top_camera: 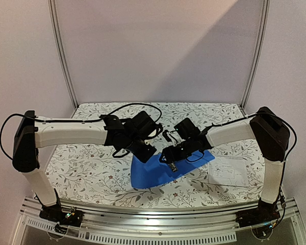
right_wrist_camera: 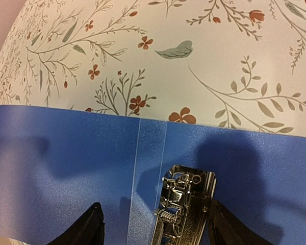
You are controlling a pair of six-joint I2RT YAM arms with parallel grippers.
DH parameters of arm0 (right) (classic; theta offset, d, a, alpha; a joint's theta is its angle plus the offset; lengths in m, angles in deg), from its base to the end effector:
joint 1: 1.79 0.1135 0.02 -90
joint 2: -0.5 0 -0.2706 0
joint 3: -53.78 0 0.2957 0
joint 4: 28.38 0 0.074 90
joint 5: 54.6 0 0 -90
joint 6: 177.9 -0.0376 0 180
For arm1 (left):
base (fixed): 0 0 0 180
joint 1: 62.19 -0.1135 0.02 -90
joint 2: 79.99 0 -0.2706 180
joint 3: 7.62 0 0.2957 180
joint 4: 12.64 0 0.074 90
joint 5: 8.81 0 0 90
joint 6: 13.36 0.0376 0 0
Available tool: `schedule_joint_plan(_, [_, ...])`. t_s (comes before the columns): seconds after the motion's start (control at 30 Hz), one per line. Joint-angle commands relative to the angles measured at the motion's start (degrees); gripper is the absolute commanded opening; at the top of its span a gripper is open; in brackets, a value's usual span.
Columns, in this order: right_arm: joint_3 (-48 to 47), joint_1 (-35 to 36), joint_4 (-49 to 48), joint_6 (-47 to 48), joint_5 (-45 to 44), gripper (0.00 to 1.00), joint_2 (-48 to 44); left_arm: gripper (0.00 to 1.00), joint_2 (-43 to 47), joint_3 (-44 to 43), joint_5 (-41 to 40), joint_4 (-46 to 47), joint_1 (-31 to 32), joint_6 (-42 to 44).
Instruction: Put the files into the folder
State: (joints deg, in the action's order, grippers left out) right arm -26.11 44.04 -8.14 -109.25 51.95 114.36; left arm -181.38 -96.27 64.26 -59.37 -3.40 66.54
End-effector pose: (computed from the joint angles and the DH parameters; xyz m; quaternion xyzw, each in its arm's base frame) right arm 0.2982 0.3224 0.1065 -0.2429 0.9109 0.2823 0.1775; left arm 0.2258 -0.3516 0.2188 0.3580 0.8853 -0.0302 0.2951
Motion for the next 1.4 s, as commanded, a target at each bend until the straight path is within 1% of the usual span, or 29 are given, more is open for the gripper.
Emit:
schedule_joint_plan(0.0, [2.2,0.4,3.1,-0.9,1.5,0.69,2.8,0.68,0.1,-0.8,-5.9,-4.9,0.2,-3.3])
schedule_joint_plan(0.07, [2.3,0.3,3.1,-0.9,1.5,0.69,2.8,0.73,2.5,-2.6,-10.7,-8.3,-1.1,-4.3])
schedule_joint_plan(0.13, [2.3,0.3,2.9,-1.0,1.7,0.69,3.0,0.75,5.3,-5.3,-14.9,-11.3,-2.7,-5.0])
schedule_joint_plan(0.23, [2.3,0.4,2.8,-1.2,2.0,0.69,3.1,0.77,9.4,-10.0,-17.0,-12.9,-3.6,-4.3])
schedule_joint_plan(0.3, [2.3,0.4,2.7,-1.5,2.1,0.69,3.1,0.78,11.4,-12.1,-13.6,-10.4,-3.5,-3.4])
schedule_joint_plan(0.4, [2.3,0.4,2.8,-1.6,2.2,0.69,3.4,0.78,11.8,-12.6,-3.9,-3.8,-2.2,-2.7])
schedule_joint_plan(0.53, [2.3,0.4,3.1,-1.8,2.3,0.69,3.5,0.76,7.1,-13.9,4.7,2.3,-0.5,-4.6])
schedule_joint_plan(0.57, [2.3,0.3,3.1,-1.9,2.3,0.69,3.5,0.75,5.3,-15.2,5.5,2.6,0.3,-5.0])
schedule_joint_plan(0.67, [2.5,0.4,3.1,-2.1,2.3,0.69,3.4,0.75,-0.4,-20.5,4.2,1.9,1.3,-7.7])
schedule_joint_plan(0.73, [2.6,0.4,2.9,-2.3,2.3,0.70,3.5,0.74,-3.4,-23.4,4.4,1.2,1.3,-12.8])
schedule_joint_plan(0.83, [2.5,0.3,2.8,-2.7,2.4,0.70,3.8,0.71,-6.4,-25.1,7.6,0.3,1.3,-21.8])
schedule_joint_plan(0.9, [2.8,0.1,2.7,-3.3,2.8,0.70,3.8,0.67,-6.8,-23.2,11.7,1.0,1.4,-26.0])
schedule_joint_plan(0.93, [3.2,-0.1,2.3,-3.5,3.1,0.70,3.7,0.65,-6.2,-20.8,14.3,2.8,1.4,-27.9])
schedule_joint_plan(1.0, [4.2,-0.4,1.3,-4.6,3.6,0.69,3.4,0.58,-4.4,-14.4,19.6,7.6,1.5,-30.7])
schedule_joint_plan(1.07, [4.9,-0.7,0.4,-5.5,3.9,0.70,3.2,0.51,-2.7,-8.8,22.8,10.6,1.5,-32.8])
schedule_joint_plan(1.1, [5.2,-0.9,0.0,-5.9,4.3,0.70,3.2,0.49,-2.3,-7.2,23.8,10.5,1.5,-33.0])
schedule_joint_plan(1.17, [5.8,-1.3,-1.2,-7.1,5.5,0.70,3.3,0.46,-1.5,-4.9,25.2,9.2,1.5,-31.9])
schedule_joint_plan(1.3, [7.2,-2.1,-3.1,-9.3,7.3,0.70,3.5,0.45,-0.3,-1.9,27.7,4.6,2.1,-28.5])
schedule_joint_plan(1.37, [7.5,-2.1,-3.3,-9.9,7.3,0.70,3.5,0.45,-0.2,-0.3,27.7,2.3,2.4,-26.9])
